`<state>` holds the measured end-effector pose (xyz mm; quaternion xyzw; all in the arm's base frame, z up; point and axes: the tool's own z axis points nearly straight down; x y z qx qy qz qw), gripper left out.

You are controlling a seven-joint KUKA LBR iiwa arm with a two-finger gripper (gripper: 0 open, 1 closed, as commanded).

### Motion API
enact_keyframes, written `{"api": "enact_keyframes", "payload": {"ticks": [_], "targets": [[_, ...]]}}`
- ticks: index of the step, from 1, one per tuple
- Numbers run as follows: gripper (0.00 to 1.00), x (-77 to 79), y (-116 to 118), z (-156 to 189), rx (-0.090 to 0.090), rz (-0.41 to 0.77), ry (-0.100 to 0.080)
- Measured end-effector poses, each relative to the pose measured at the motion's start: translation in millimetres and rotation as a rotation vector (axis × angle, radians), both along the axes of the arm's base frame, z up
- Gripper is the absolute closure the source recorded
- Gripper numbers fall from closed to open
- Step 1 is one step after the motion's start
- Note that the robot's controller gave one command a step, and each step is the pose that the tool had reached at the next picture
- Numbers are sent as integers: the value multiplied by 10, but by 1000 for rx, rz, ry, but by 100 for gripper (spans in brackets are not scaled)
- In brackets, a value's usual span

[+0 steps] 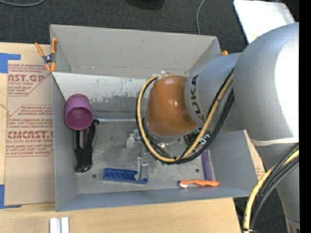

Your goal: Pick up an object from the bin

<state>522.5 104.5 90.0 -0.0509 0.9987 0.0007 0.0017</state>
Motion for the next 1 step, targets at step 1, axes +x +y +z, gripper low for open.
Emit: {"api": "enact_keyframes", "payload": {"ticks": [1], "targets": [[0, -207, 156, 236, -2, 65, -2]]}}
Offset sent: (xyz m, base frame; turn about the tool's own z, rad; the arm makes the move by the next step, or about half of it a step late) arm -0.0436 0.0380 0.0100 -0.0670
